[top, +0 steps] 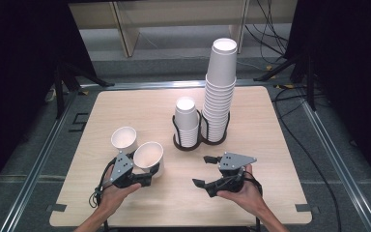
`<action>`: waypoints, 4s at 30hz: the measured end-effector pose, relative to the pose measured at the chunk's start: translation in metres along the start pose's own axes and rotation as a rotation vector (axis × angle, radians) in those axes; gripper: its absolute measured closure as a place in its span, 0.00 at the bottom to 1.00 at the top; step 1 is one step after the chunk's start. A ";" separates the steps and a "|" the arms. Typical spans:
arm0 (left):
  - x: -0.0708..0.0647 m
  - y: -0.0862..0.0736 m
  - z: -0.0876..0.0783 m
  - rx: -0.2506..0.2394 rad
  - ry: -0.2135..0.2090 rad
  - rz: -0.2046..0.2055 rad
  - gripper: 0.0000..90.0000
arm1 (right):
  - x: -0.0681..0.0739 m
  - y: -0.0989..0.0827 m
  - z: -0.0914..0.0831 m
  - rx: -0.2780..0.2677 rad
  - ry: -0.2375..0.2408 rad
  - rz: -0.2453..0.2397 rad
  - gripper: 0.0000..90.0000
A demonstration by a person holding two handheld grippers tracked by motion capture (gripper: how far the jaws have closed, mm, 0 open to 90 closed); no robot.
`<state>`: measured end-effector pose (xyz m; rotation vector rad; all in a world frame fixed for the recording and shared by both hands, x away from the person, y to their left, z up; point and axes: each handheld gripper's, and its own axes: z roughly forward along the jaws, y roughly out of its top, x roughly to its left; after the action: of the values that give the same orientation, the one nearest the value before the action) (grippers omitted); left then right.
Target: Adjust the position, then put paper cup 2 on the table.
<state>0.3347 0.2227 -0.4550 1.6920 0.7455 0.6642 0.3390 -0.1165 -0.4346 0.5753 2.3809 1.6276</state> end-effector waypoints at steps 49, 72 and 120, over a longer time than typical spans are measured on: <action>-0.004 -0.020 0.025 0.114 -0.007 0.033 0.14 | 0.003 -0.012 -0.015 0.027 -0.037 0.030 0.18; -0.002 -0.027 -0.016 0.149 -0.046 0.040 0.16 | 0.003 -0.012 -0.017 0.024 -0.026 0.028 0.18; -0.015 -0.024 -0.088 0.119 -0.102 0.031 0.16 | 0.025 -0.064 -0.051 0.199 -0.138 0.203 0.17</action>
<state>0.2552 0.2705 -0.4590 1.8352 0.6990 0.5593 0.2838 -0.1692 -0.4740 0.9618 2.4640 1.3788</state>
